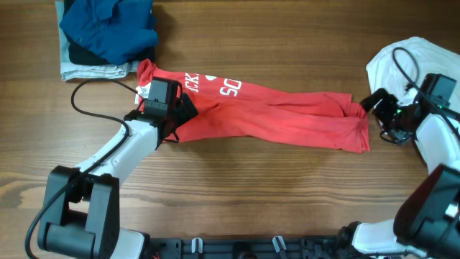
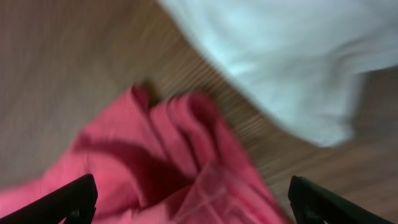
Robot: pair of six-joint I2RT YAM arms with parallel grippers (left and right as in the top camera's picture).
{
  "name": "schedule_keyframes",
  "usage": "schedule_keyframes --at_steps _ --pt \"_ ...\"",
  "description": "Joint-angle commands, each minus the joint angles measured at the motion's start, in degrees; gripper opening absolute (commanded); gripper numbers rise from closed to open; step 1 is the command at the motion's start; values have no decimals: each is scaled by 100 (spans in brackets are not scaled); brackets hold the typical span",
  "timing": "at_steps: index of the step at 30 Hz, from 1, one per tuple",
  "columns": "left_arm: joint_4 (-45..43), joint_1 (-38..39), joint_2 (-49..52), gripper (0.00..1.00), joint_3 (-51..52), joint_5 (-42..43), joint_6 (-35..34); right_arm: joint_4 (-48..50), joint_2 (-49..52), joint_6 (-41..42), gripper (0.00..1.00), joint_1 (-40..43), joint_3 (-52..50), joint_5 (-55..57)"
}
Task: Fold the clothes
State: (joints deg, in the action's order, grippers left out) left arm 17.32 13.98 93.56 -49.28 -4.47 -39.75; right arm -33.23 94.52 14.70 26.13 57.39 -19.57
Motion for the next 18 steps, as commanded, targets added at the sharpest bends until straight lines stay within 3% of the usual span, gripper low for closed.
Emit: schedule_keyframes --at_steps 1,7,14,16,18 --pt "74 -4 31 100 -68 -52 70 -208 525 -1097 99 24 -2 -1088" --pt "251 -4 31 100 -66 -55 70 -466 717 -597 99 83 15 590" --pt "354 -4 31 100 -66 -55 70 -479 739 -887 100 142 66 374" --pt "350 -4 31 100 -66 -55 70 -448 739 -1331 100 103 -20 -387" --pt "352 -4 31 100 -66 -55 70 -402 739 -1318 99 31 -146 -404"
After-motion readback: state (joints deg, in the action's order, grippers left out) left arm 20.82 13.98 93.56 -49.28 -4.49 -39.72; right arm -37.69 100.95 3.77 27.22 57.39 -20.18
